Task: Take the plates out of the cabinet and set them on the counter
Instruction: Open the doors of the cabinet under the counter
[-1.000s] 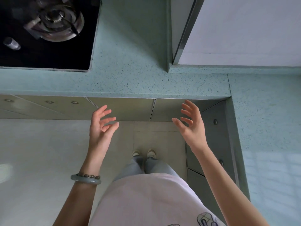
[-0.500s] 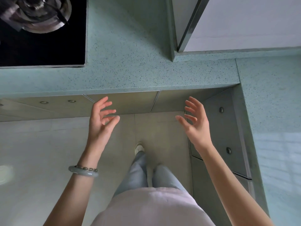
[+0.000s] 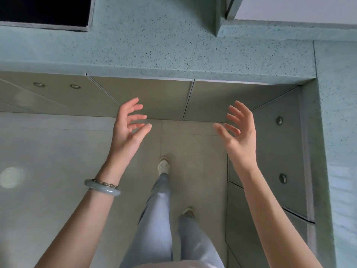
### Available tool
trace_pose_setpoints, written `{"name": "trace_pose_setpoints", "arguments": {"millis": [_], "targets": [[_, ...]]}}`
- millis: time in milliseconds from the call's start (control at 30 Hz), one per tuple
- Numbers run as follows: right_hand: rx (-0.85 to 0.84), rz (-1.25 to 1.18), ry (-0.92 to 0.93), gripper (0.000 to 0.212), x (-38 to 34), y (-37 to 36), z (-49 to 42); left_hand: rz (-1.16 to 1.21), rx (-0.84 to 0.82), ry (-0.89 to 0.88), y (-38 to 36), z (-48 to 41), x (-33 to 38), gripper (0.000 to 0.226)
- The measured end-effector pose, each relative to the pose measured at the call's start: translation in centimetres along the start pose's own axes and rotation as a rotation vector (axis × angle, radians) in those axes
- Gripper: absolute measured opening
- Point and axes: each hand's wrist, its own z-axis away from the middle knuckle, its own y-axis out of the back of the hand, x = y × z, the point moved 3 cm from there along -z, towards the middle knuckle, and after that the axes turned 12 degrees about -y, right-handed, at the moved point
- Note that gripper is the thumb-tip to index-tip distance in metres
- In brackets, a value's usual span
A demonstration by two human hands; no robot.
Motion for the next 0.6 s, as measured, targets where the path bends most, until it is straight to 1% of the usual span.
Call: {"name": "trace_pose_setpoints", "arguments": {"millis": [267, 367, 467, 600], "targets": [[0.015, -0.06, 0.183, 0.065, 6.5, -2.9, -4.6, -0.008, 0.019, -0.19, -1.4, -2.4, -8.4, 0.063], [0.056, -0.101, 0.31, 0.065, 8.5, -3.8, -6.8, -0.062, -0.047, -0.351, -2.0, -4.3, -10.8, 0.062], [0.1, -0.14, 0.465, 0.064, 10.2, -4.3, -8.7, -0.179, -0.128, -0.555, -1.6, -6.9, -11.8, 0.063], [0.118, -0.204, 0.59, 0.062, 12.4, -5.0, -10.5, -0.233, -0.124, -0.727, -1.1, -8.2, -12.5, 0.063]]}}
